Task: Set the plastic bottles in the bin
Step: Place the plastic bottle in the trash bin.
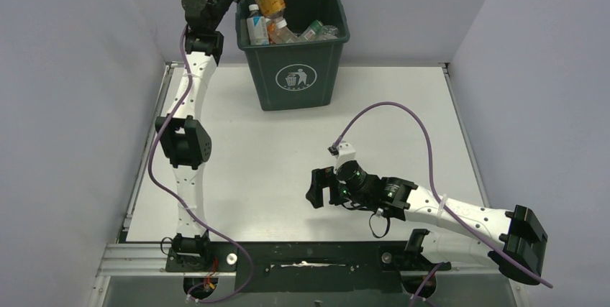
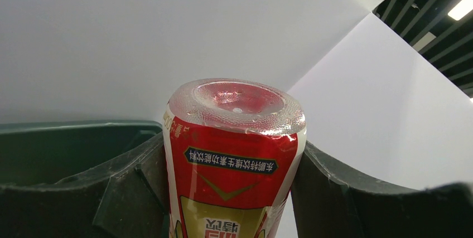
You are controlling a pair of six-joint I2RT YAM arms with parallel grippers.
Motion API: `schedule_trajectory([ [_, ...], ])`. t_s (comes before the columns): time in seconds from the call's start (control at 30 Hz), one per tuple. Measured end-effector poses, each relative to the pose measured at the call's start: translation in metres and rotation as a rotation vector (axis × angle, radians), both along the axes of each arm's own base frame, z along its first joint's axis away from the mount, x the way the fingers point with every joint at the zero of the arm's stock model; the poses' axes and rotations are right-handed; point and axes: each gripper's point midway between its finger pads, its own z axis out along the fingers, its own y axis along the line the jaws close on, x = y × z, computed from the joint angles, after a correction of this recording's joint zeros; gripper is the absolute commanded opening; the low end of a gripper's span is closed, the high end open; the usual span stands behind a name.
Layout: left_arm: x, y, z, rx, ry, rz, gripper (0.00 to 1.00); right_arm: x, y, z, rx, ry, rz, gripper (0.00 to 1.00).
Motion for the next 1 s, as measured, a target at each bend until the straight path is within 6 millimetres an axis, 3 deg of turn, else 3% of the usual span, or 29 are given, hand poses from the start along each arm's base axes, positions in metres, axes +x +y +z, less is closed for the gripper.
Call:
schedule_trajectory([
  [0.1, 0.005, 0.002, -0.004, 0.013, -0.013, 0.023, 0.57, 0.001, -0.001, 0.0, 0.0, 0.0, -0.003, 0.98],
  [0.27, 0.02, 0.002, -0.028, 0.068, 0.007, 0.059, 0.83, 0.002, -0.003, -0.002, -0.008, 0.004, -0.009, 0.98],
  [0.6, 0.038, -0.007, -0.09, 0.245, 0.123, 0.078, 0.91, 0.004, -0.007, -0.013, -0.047, 0.023, -0.019, 0.98],
  [0.83, 0.024, -0.019, -0.105, 0.358, 0.177, 0.057, 0.95, 0.006, -0.005, -0.014, -0.07, 0.028, -0.013, 0.98],
  [1.0, -0.007, -0.011, -0.087, 0.429, 0.207, 0.07, 0.95, 0.012, 0.0, 0.006, -0.058, -0.004, -0.01, 0.98],
])
